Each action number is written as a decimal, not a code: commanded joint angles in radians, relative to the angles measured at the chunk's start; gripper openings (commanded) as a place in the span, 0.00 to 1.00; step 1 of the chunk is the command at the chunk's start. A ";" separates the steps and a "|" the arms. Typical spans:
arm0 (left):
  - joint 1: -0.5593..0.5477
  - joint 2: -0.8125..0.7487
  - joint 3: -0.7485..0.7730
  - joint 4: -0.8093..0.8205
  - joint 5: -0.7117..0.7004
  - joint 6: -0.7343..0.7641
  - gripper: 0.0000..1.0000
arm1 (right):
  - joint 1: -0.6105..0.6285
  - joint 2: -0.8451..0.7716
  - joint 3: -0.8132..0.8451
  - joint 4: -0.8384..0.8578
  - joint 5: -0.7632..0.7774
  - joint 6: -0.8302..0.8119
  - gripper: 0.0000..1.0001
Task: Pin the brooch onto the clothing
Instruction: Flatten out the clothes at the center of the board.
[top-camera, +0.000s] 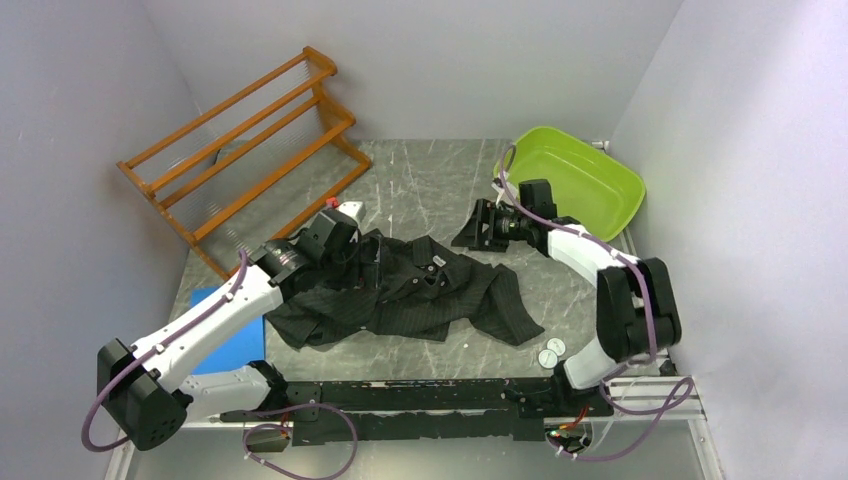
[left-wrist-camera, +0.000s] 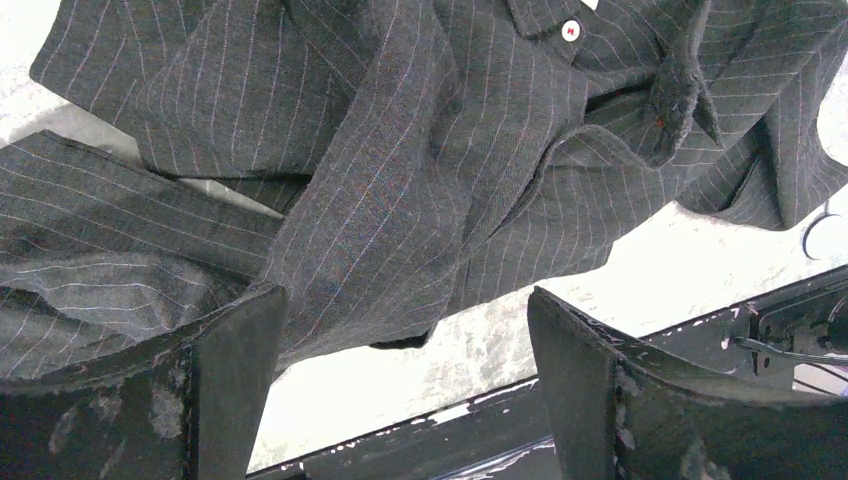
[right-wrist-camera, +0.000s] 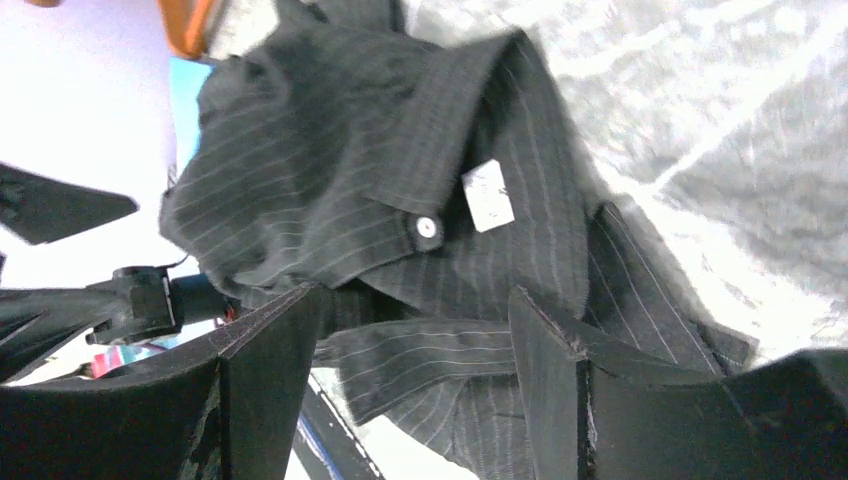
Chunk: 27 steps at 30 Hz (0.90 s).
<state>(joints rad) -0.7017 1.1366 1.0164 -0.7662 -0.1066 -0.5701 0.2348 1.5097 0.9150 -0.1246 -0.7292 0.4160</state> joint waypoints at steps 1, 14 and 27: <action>-0.002 -0.007 -0.009 0.034 0.015 -0.017 0.95 | -0.005 0.104 -0.006 -0.028 0.004 0.058 0.68; -0.002 0.022 0.004 0.046 0.019 -0.006 0.95 | 0.008 0.187 -0.052 -0.083 0.135 0.074 0.61; -0.001 0.043 0.002 0.068 0.038 -0.010 0.95 | 0.018 -0.047 -0.101 -0.067 0.279 0.048 0.78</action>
<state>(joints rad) -0.7017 1.1625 1.0054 -0.7414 -0.0959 -0.5701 0.2520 1.5822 0.8288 -0.2054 -0.5240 0.4786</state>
